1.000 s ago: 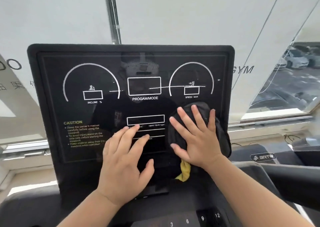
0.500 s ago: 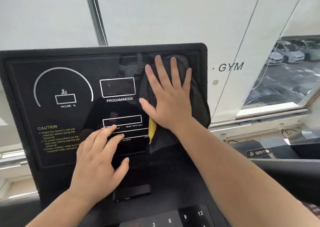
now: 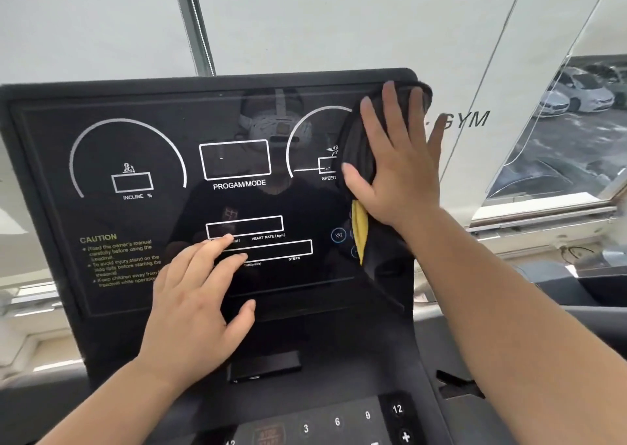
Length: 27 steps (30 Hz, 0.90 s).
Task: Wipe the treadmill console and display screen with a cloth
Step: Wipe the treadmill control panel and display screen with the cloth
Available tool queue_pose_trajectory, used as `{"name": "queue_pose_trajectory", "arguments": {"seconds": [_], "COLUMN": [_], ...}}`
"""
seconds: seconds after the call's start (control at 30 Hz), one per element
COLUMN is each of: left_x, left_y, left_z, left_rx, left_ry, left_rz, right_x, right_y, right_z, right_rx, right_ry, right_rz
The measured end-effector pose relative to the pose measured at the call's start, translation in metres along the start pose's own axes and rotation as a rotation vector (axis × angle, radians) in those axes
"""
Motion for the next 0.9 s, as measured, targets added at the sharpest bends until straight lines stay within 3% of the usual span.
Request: {"name": "queue_pose_trajectory", "arguments": {"seconds": [0.17,0.23,0.4,0.5,0.6,0.77,0.9], "left_x": [-0.004,-0.005,-0.003,0.001,0.002,0.002,0.006], "left_y": [0.005,0.006,0.000,0.000,0.002,0.006,0.015], "left_z": [-0.007,-0.009,-0.009,-0.006,0.000,0.005,0.009], "left_rx": [0.040,0.044,0.023,0.035,0.062,0.144,0.247], "left_ry": [0.035,0.062,0.039,0.002,-0.016,-0.032,-0.012], "left_rz": [-0.053,-0.070,-0.057,-0.050,-0.021,0.019,-0.024], "right_x": [-0.049,-0.042,0.049,0.104,0.106,0.035,-0.017], "right_y": [0.018,0.014,-0.027,-0.050,-0.051,-0.020,-0.002], "right_z": [0.026,0.043,0.095,0.085,0.052,0.026,0.062], "right_rx": [-0.056,-0.053,0.001,0.041,0.060,-0.035,-0.061], "right_ry": [-0.210,-0.213,0.103,0.184,0.095,-0.223,-0.242], "right_rz": [-0.031,-0.041,0.039,0.058,0.069,0.058,0.009]}}
Point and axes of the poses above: each hand's wrist, its own x-axis away from the middle knuckle, its own y-axis out of the back of the hand, z = x × y, the point moved 9 cm from there along -x, towards the middle knuckle, and after that the axes turned 6 degrees about z, right-handed, at the moved point
